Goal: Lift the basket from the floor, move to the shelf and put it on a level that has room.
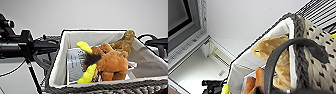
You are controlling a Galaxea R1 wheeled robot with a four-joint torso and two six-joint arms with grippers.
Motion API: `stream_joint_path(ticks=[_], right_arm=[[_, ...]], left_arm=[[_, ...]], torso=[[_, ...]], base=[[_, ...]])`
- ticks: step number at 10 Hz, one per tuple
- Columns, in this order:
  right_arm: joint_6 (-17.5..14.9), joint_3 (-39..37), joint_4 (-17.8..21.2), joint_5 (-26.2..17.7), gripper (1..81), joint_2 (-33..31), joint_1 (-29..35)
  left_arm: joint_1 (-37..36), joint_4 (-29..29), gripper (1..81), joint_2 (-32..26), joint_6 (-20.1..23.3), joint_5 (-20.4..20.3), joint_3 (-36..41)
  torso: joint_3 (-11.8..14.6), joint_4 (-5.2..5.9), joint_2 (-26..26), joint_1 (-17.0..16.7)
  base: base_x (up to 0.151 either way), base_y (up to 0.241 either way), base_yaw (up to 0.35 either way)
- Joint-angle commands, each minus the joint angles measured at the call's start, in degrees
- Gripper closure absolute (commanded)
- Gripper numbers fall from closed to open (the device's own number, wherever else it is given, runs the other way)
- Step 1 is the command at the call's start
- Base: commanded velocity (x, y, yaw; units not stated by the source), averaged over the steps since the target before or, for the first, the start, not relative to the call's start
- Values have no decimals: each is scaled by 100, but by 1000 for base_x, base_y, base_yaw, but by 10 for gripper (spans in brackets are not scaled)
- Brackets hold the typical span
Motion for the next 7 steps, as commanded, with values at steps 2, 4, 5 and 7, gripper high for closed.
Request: stream_joint_path(ticks=[2,4,5,7], right_arm=[[74,-648,96,177,811,657,721],[74,-981,96,177,811,964,792],[74,-1132,96,168,811,1079,809],[57,-1510,96,116,811,1316,844]], left_arm=[[-683,182,811,463,117,-886,-705],[-788,173,811,681,117,-886,-1012],[-841,173,811,788,117,-842,-1153],[-903,173,811,1015,117,-833,-1503]], torso=[[0,0,0,0],[0,0,0,0],[0,0,0,0],[0,0,0,0]], base=[[0,0,0],[0,0,0],[0,0,0],[0,0,0]])
